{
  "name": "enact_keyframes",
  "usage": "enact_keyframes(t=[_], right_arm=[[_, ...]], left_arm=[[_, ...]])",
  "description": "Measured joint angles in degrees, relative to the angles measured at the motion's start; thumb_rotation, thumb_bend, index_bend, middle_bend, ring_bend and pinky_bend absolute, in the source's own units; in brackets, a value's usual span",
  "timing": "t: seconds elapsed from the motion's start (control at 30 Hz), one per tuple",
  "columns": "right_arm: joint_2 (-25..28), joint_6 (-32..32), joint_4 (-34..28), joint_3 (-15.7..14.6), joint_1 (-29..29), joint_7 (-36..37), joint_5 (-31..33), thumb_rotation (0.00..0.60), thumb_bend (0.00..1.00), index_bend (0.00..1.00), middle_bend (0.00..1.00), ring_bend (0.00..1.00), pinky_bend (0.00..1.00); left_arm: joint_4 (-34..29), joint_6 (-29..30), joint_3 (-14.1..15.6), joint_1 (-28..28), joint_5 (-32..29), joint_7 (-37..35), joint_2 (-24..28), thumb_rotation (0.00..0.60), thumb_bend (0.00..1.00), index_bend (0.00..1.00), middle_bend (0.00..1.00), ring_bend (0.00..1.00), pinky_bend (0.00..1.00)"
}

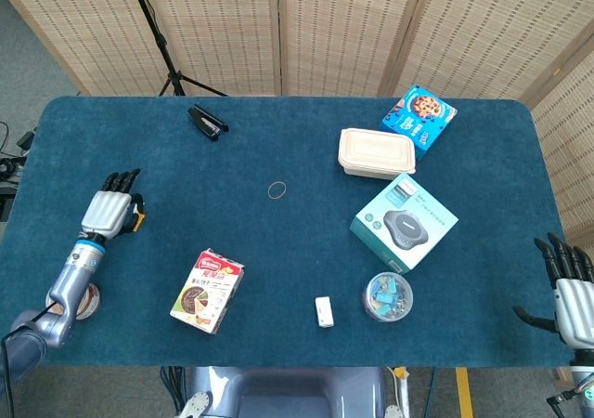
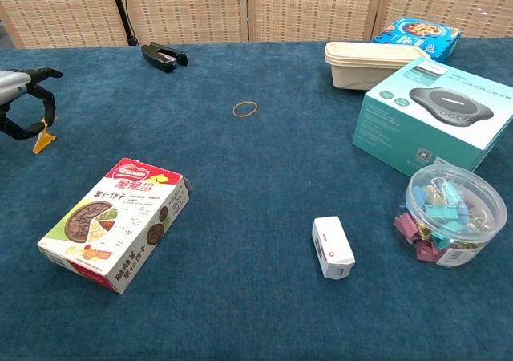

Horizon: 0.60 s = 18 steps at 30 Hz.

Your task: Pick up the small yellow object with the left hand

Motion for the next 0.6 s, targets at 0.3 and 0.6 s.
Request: enact_keyframes(t=[0.3, 0.6], right_arm=[[0.3, 0.3, 0.1, 0.1, -0.2, 0.9, -0.2, 0.600, 0.00, 0.00, 0.00, 0.00, 0.00], [0.6, 0.4, 0.2, 0.1, -0.3, 1.7, -0.1, 0.600, 0.00, 0.00, 0.00, 0.00, 0.00]], left_arm=[[-13.1, 5.2, 0.0, -0.3, 1.9, 4.7, 4.4, 0.600, 0.50, 0.73, 0.00, 0.00, 0.00], [-29.0, 10.2, -0.6, 0.4, 2.6, 12.5, 10.5, 0.600, 0.45, 0.52, 0.00, 0.00, 0.00]])
